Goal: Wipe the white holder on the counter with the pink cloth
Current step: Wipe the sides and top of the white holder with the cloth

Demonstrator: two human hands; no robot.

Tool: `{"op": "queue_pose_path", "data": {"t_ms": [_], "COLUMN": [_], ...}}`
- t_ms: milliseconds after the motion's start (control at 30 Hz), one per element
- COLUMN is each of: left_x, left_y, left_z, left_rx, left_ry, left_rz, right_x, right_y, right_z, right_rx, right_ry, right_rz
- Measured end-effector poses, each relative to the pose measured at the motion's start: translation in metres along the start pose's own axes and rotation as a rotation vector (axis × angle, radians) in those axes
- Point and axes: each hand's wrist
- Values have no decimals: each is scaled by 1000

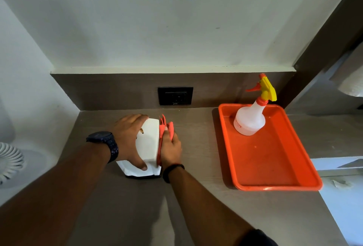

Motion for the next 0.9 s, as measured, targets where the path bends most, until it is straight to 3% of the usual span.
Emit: {"op": "queue_pose_path", "data": {"t_ms": [133, 300, 600, 900], "left_x": [3, 5, 3, -6], "left_y": [2, 3, 4, 4], "left_z": [2, 3, 3, 5], "left_rx": [-1, -43, -33, -85], "left_ry": [-6, -27, -8, -69], "left_rz": [2, 18, 9, -7], "right_x": [-5, 11, -9, 25], "right_y": [-25, -14, -7, -14], "right_z": [-3, 0, -2, -34], "right_rx": [-39, -24, 7, -112], "right_ry": [37, -3, 0, 131], "right_rz": [-16, -186, 45, 7]}}
Point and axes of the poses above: each hand's wrist, its own y-axis towards the middle knuckle, its own z-axis out of the palm, x = y × z, and after that the axes turned 15 degrees about -z, right-handed
